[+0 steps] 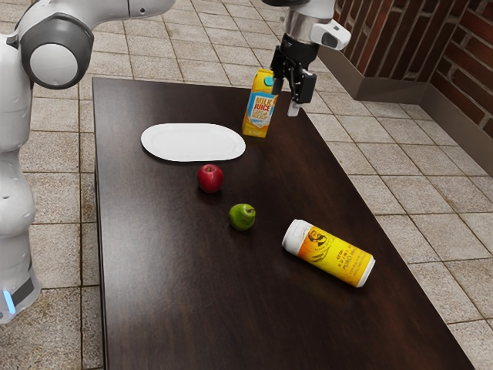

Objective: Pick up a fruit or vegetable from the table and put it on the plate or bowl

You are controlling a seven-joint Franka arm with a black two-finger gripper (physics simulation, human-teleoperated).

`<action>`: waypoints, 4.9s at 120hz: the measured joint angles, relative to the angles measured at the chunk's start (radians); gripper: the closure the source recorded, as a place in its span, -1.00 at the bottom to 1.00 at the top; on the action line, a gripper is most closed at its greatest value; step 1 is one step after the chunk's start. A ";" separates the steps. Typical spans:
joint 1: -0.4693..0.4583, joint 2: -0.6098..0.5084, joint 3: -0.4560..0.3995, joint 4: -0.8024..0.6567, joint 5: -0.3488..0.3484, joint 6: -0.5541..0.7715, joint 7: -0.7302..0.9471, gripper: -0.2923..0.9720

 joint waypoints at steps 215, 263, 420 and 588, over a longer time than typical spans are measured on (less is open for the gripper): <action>-0.007 -0.333 -0.067 -0.751 -0.179 0.445 0.882 -0.54; 0.004 -0.317 -0.068 -0.833 -0.155 0.496 0.982 -0.54; -0.003 -0.200 -0.088 -0.908 -0.136 0.673 1.059 -0.54; -0.004 -0.430 0.287 -0.777 -0.057 0.426 1.065 0.03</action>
